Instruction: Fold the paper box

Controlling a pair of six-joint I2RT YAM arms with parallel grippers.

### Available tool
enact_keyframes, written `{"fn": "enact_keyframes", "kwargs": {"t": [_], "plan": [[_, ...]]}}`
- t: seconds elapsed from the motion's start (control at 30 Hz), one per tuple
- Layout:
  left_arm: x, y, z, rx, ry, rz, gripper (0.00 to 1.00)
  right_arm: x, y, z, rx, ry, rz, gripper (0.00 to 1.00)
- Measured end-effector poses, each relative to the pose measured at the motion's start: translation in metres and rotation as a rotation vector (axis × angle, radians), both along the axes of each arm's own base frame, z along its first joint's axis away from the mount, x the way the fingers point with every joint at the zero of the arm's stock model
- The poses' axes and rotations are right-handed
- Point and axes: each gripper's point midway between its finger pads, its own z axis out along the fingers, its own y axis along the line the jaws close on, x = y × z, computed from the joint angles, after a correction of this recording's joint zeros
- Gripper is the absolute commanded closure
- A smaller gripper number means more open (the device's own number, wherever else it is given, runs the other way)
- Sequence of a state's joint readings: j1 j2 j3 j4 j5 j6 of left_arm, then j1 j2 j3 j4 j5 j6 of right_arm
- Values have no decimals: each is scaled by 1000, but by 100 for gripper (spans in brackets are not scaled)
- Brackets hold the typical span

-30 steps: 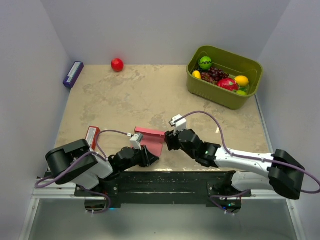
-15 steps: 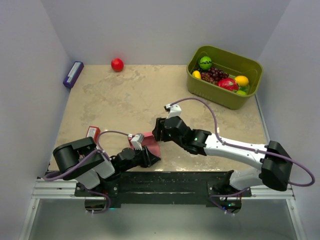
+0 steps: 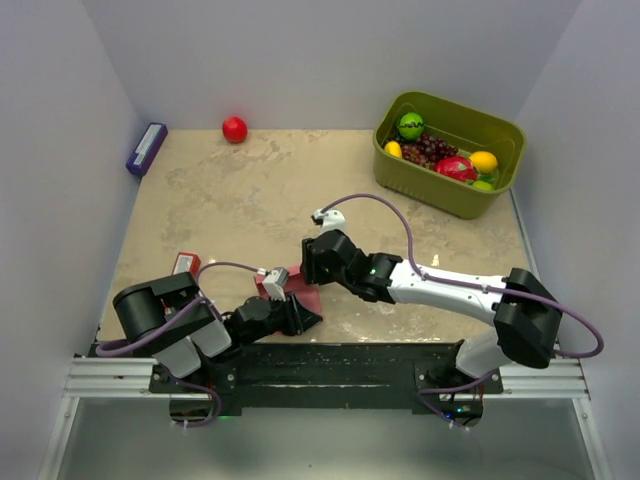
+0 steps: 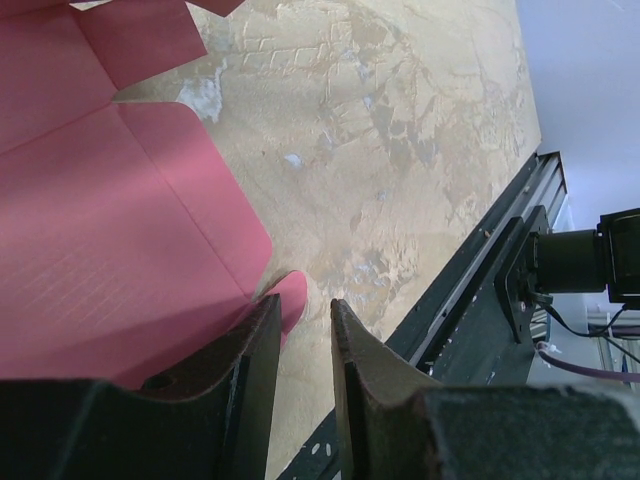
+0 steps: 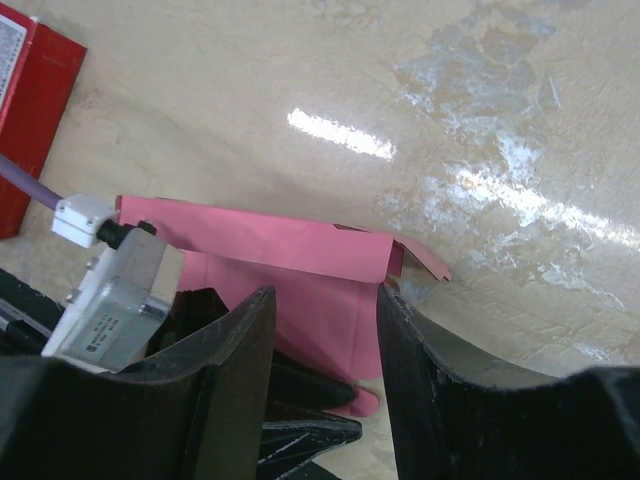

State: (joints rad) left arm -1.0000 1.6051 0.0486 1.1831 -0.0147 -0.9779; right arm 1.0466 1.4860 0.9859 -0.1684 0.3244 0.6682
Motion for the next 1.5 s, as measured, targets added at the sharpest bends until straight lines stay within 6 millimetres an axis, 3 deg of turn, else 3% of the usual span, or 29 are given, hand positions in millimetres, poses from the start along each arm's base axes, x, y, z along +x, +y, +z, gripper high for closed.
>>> {"fn": "enact_keyframes", "kwargs": {"t": [0.2,0.53,0.93,1.17,1.5], "plan": [[0,-1,0,-7,4,0,69,5,10,12,-4,-58,46,48],[-1,-2,0,-10,4,-2,69,11,17,-19,-95,-34,59,51],[-1,-2,0,-10,4,-1,69,13,18,-21,-86,-3,11,52],[-1,-2,0,-10,4,-1,69,14,14,-37,-125,16,-17,48],[-1,-2,0,-10,4,-1,69,17,18,-35,-94,12,-21,46]]}}
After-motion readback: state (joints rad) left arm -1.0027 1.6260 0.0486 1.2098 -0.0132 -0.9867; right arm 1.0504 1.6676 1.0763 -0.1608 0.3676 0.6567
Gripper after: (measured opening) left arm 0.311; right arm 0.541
